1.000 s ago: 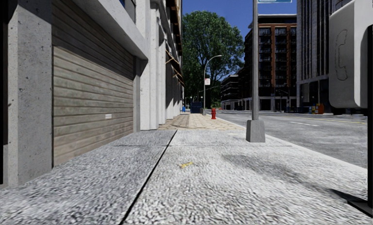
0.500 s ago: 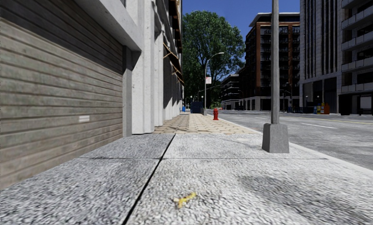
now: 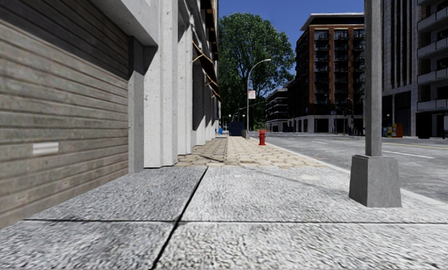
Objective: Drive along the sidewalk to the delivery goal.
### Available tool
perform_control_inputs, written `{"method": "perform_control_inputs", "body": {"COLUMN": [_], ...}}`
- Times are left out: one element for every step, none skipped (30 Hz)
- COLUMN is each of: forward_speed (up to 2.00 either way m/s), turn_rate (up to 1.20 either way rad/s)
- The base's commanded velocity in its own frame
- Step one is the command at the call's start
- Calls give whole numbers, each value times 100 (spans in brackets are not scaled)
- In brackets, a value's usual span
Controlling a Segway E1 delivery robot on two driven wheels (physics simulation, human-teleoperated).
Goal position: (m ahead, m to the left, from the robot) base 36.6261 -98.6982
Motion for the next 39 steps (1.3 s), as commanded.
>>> {"method": "perform_control_inputs", "body": {"forward_speed": [200,200,200,200,200,200,200,200,200,200,200,200,200,200,200,200,200,200,200,200,200,200,200,200,200,200,200,200,200,200,200,200,200,200,200,200,200,200,200], "turn_rate": [0,0,0,0,0,0,0,0,0,0,0,0,0,0,0,0,0,0,0,0,0,0,0,0,0,0,0,0,0,0,0,0,0,0,0,0,0,0,0]}}
